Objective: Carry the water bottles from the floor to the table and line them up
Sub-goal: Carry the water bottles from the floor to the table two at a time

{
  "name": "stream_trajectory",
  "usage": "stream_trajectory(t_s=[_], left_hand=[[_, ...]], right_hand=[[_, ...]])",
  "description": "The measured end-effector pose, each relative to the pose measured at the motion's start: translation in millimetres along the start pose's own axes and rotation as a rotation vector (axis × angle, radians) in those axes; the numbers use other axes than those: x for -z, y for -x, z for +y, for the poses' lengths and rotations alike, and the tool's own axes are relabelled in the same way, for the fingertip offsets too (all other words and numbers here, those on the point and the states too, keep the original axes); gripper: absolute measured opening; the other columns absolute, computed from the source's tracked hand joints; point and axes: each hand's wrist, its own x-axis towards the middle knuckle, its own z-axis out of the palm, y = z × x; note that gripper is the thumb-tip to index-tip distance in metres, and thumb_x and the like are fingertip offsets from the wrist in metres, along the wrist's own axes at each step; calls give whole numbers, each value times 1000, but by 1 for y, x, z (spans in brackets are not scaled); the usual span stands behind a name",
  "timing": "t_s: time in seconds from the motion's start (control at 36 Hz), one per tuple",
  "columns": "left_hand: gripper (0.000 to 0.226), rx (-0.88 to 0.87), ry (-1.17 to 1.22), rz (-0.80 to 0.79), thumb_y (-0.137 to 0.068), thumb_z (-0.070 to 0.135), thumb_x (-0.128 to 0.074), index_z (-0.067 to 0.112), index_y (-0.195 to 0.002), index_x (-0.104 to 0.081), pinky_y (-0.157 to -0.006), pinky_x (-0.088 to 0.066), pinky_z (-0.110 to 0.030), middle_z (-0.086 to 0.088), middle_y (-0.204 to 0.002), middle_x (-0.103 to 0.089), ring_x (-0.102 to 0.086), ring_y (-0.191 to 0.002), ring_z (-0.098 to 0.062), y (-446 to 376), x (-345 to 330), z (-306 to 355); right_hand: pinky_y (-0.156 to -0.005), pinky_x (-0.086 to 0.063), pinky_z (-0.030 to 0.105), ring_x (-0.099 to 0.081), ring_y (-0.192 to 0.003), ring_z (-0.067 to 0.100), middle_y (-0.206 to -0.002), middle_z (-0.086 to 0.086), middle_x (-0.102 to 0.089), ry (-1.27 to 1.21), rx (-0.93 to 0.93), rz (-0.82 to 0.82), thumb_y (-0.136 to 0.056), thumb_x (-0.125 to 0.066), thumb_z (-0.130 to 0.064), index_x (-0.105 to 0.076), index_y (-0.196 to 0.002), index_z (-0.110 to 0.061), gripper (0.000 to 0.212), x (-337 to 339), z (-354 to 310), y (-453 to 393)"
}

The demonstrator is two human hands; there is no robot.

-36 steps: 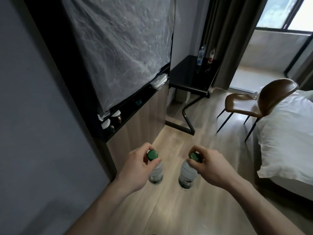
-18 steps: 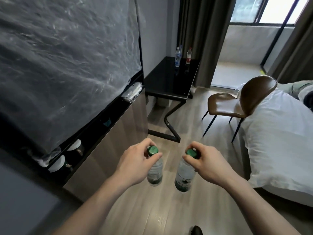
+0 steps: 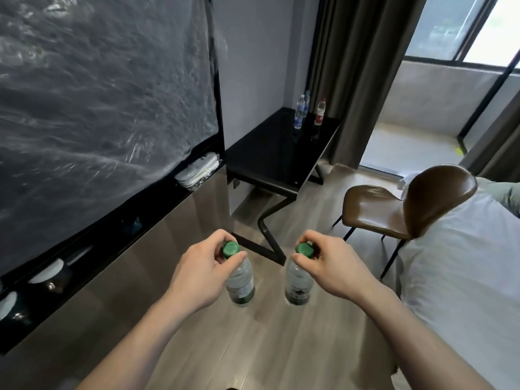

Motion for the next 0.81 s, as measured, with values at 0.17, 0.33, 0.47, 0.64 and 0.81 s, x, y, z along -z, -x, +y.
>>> stream_trajectory(t_s=[0.17, 0.33, 0.47, 0.64, 0.81], left_hand=[[33, 13, -22, -9, -80, 70, -59, 40, -93, -55, -55, -42, -29, 20, -76, -60, -54, -66, -8, -63, -29, 10], [30, -15, -19, -48, -83, 67, -61, 39, -90, -54, -53, -40, -27, 19, -71, -59, -53, -67, -5, -146, -61, 15], [25, -56, -22, -105, -86, 66, -60, 43, -91, -51, -52, -37, -23, 26, -78, -60, -55, -67, -3, -223, -88, 24], [23, -107, -20, -158, -88, 63, -60, 42, -92, -51, -54, -39, -23, 22, -79, -60, -56, -69, -4, -318, -114, 34], [23, -149, -15, -194, -89, 59, -62, 39, -90, -50, -53, -38, -22, 20, -76, -61, -57, -64, -6, -389, -143, 57]], right_hand=[[-69, -58, 41, -66, -66, 11, -74, -6, -66, -67, 13, -50, -87, -63, -54, -55, -89, -39, 17, 20, 41, -63], [-66, -58, 39, -65, -63, 10, -71, -5, -65, -70, 1, -46, -86, -63, -54, -56, -88, -38, 18, 29, 76, -133], [-65, -57, 38, -64, -63, 9, -69, -5, -65, -47, -22, -42, -85, -61, -58, -55, -87, -38, 20, 44, 106, -197], [-60, -50, 32, -59, -62, 8, -65, -7, -62, -27, -54, 24, -85, -61, -56, -55, -88, -38, 20, 61, 140, -269], [-59, -48, 28, -59, -62, 6, -64, -11, -61, -28, -106, 45, -84, -62, -56, -54, -88, -36, 21, 80, 175, -320]])
